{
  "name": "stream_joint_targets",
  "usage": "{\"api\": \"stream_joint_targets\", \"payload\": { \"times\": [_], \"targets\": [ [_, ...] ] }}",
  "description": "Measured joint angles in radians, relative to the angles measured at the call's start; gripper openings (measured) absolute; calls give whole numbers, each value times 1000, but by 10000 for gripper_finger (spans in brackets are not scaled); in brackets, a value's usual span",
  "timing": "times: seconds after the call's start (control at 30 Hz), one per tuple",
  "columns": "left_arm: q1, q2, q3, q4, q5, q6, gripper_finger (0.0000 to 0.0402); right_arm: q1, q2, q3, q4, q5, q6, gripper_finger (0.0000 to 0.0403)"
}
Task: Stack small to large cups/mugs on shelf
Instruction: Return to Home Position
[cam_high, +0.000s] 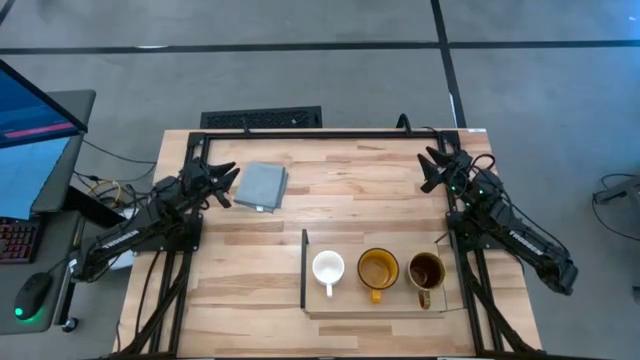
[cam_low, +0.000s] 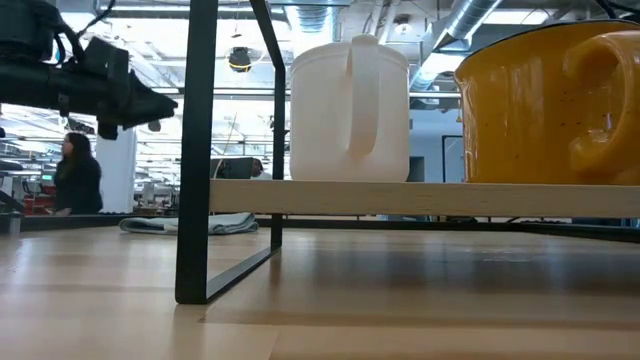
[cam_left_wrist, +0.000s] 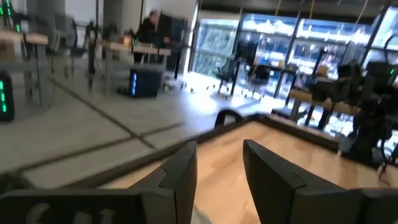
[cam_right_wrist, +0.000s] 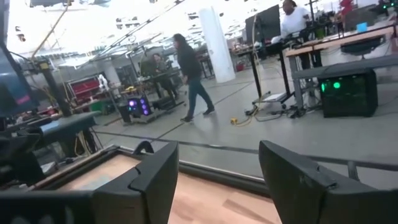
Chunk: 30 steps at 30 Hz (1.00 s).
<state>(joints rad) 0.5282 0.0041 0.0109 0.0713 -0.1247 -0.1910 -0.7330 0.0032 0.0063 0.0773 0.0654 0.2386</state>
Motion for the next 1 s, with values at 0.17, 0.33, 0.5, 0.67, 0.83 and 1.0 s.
{"api": "stream_joint_targets", "payload": {
  "times": [0.17, 0.33, 0.5, 0.67, 0.83, 1.0],
  "targets": [
    [0, 0, 0, -6, 0, -26, 121, -10, 0, 0, -39, 1, 32, 246],
    [0, 0, -1, -19, 0, -56, 121, -16, 0, 0, -32, 2, 26, 246],
    [0, 0, -2, -18, 0, -38, 121, -16, 0, 0, -33, 2, 18, 246],
    [0, 0, -3, -17, -12, -35, 121, -16, 0, 0, -34, 11, -8, 246],
    [0, 0, -3, -18, -12, -35, 121, -16, 0, 0, -41, 40, -9, 246],
    [0, 0, -3, -18, -12, -36, 121, -13, 4, -1, -48, 40, -10, 246]
  ]
}}
